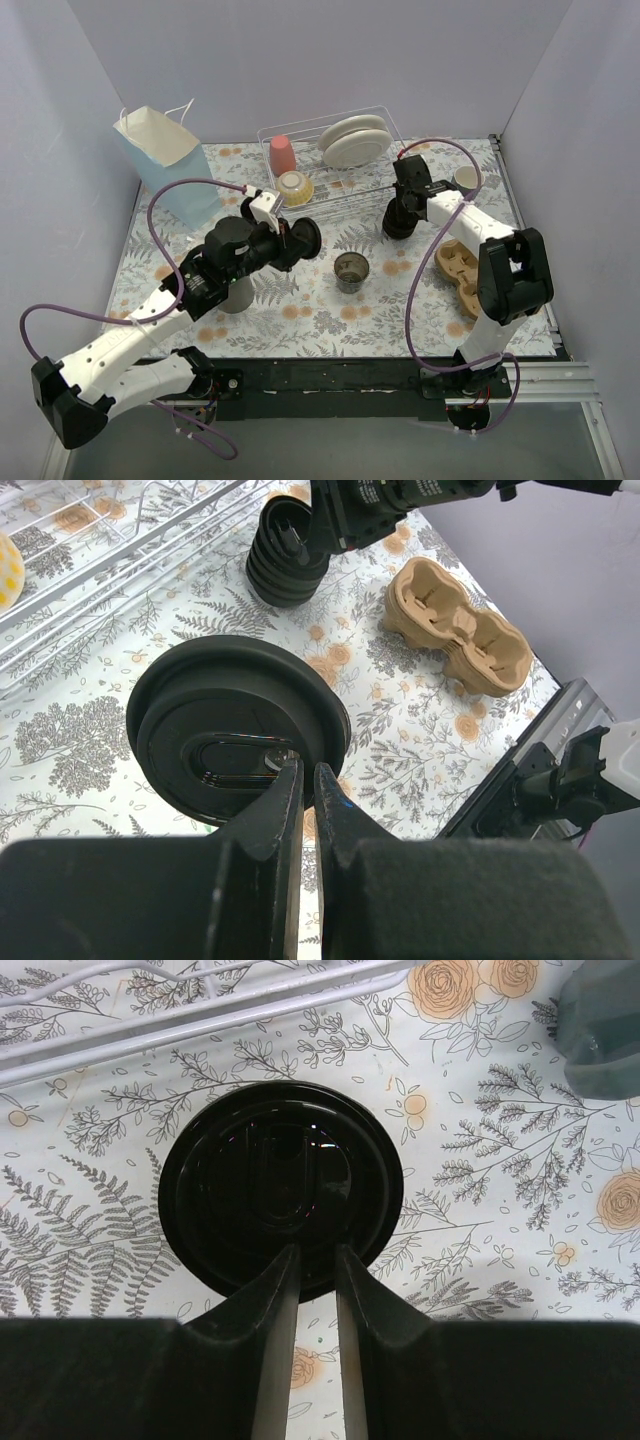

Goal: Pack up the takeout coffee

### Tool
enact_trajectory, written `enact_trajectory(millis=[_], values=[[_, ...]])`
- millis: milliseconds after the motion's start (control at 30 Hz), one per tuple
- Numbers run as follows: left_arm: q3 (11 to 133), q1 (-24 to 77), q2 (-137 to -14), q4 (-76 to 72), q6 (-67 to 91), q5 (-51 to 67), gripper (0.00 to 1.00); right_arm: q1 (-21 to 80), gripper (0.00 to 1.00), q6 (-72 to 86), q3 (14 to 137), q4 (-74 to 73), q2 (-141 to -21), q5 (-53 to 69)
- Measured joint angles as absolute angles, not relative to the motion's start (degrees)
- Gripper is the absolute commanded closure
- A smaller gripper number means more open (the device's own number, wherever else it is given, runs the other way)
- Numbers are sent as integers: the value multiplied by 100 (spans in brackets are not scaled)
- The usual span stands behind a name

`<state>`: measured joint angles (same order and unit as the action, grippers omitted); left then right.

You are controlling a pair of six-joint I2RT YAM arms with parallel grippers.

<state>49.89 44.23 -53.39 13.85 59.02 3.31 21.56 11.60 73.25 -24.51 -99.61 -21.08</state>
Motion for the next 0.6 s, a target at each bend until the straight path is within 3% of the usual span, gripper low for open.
enact_trajectory(millis=[267, 300, 467, 533, 600], values=[[5743, 4427, -6075, 1669, 6080, 517, 100, 2185, 52, 1203, 7338, -2827, -9205, -1846], [5872, 4445, -6243, 1723, 6121, 523, 100, 2189, 41, 1212, 7275, -2808, -8969, -1761], [6665, 4657, -7306, 2204, 6449, 462, 100, 2196, 19, 1347, 6606, -2714, -7537, -1343], [6954, 4864, -7758, 2462, 6602, 296, 100, 2200, 2, 1382, 6254, -2676, -6980, -1153], [7181, 5111, -8154, 2764, 6759, 119, 100, 2204, 1, 1459, 5876, -2655, -6475, -930]])
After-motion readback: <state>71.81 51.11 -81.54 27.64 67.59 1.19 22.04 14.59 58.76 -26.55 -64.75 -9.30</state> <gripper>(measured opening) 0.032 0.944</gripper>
